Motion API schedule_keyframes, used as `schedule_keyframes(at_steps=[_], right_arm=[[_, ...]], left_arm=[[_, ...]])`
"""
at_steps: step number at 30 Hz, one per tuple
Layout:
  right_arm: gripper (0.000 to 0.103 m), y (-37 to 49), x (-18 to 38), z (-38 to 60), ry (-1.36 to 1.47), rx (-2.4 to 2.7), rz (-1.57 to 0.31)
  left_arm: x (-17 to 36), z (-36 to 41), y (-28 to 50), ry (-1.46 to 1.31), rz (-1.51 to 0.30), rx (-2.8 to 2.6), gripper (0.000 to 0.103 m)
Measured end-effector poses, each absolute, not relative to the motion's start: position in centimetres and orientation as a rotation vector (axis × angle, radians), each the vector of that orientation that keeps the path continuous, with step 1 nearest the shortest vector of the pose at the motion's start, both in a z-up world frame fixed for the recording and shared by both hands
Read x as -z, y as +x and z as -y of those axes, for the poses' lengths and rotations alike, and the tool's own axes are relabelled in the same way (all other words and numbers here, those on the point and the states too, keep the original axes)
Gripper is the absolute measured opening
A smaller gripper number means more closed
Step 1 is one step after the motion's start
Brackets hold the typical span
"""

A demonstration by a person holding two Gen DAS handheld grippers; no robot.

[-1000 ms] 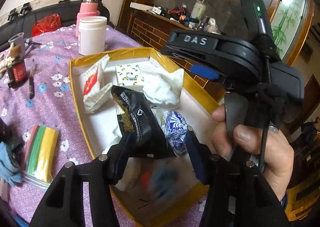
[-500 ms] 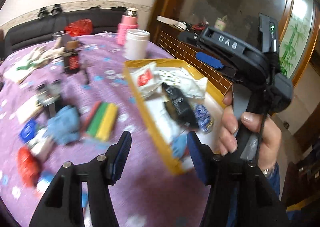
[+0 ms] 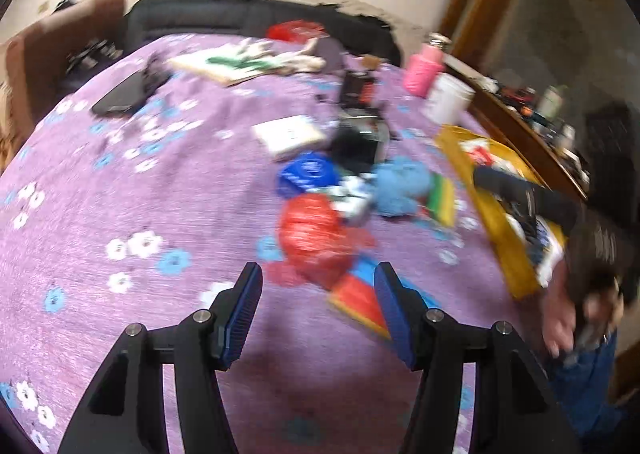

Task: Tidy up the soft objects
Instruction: 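Withdraw both open tools from the tray toward the table, then grasp the red plastic bag with the left tool while the right grasps the red-blue striped bag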

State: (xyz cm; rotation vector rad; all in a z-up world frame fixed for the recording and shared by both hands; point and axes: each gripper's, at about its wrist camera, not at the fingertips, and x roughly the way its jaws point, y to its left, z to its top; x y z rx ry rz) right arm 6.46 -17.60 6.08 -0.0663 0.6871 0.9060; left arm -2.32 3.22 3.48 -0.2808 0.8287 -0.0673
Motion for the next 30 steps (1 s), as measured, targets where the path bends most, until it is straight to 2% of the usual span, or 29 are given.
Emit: schedule_keyframes(at_steps=[6, 9, 11, 14, 16, 17, 23, 30], right_arm=[[0.072, 4.5, -2.4, 13.9, -0.283, -1.032, -0.831], [0.080, 2.7, -1.2, 12.4, -0.381, -1.090, -0.840], [0.080, 1.8, 0.1, 11.0, -0.459, -1.077, -0.851], [0.080, 1.2, 0.8, 10.3, -0.530, -1.034, -0.828], [0.052, 1.8, 0.4, 11.1, -0.486, -1.015, -0.829], [0.047, 2.2, 0.3, 11.5, -0.457, -1.020, -0.843], [0.045, 3.0, -2.8, 14.6, -0.346, -0.995, -0.758], [0.045, 9.2, -4.3, 19.8, 0.022, -0.781, -0.795]], left_arm=[[-3.5, -5.1, -1.0, -0.320, -0.845, 0.034, 0.057], [-3.6, -5.3, -0.7, -0.319, -0.842, 0.029, 0.058], [-3.5, -5.2, -0.7, -0.322, -0.846, 0.032, 0.058], [-3.3, -5.3, -0.4, -0.328, -0.854, 0.031, 0.064], [-3.4, -5.2, -0.3, -0.331, -0.854, 0.027, 0.066], [-3.5, -5.0, -0.2, -0.329, -0.856, 0.028, 0.066], [-4.0, -3.1, 0.8, -0.270, -0.868, 0.056, 0.066], [-1.7, -1.4, 3.0, -0.205, -0.927, 0.035, 0.066]])
